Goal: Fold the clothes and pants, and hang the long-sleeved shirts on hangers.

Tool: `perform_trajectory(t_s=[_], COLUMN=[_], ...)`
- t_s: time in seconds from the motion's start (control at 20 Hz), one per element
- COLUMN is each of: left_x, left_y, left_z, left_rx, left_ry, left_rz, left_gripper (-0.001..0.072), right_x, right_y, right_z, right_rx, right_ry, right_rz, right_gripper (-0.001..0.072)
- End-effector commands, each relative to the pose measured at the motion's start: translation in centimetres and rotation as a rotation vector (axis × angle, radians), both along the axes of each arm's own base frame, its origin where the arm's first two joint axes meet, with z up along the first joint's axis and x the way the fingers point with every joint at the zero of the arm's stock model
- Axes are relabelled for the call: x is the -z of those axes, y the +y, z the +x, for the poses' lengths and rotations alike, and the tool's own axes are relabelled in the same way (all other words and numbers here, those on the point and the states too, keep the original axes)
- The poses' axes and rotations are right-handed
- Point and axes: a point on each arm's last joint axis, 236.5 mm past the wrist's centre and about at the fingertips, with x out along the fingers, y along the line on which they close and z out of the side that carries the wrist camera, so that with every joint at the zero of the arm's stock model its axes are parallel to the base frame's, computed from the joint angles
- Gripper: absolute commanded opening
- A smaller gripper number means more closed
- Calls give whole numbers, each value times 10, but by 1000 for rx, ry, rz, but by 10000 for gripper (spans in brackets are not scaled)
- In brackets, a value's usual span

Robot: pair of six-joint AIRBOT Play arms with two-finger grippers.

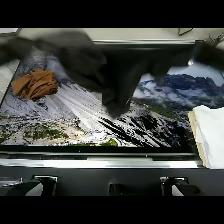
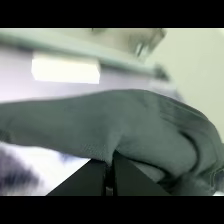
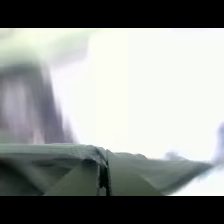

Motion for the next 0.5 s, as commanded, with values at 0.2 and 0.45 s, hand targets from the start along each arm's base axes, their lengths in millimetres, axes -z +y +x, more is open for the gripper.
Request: perform_trajectory(t_s=[0.2, 0.45], left_x=[-157, -119], left_y=[-1, 11], left_z=[-162, -137], left_rx=[-48, -95], left_ry=[-457, -359], left_rz=[34, 158], left_gripper=[22, 22], right_x=[-200, -190], right_y=[-17, -29], right_z=[-161, -145], right_rx=[137, 191], right_ry=[-639, -609], right_rz=[26, -59], right_gripper=[45, 45])
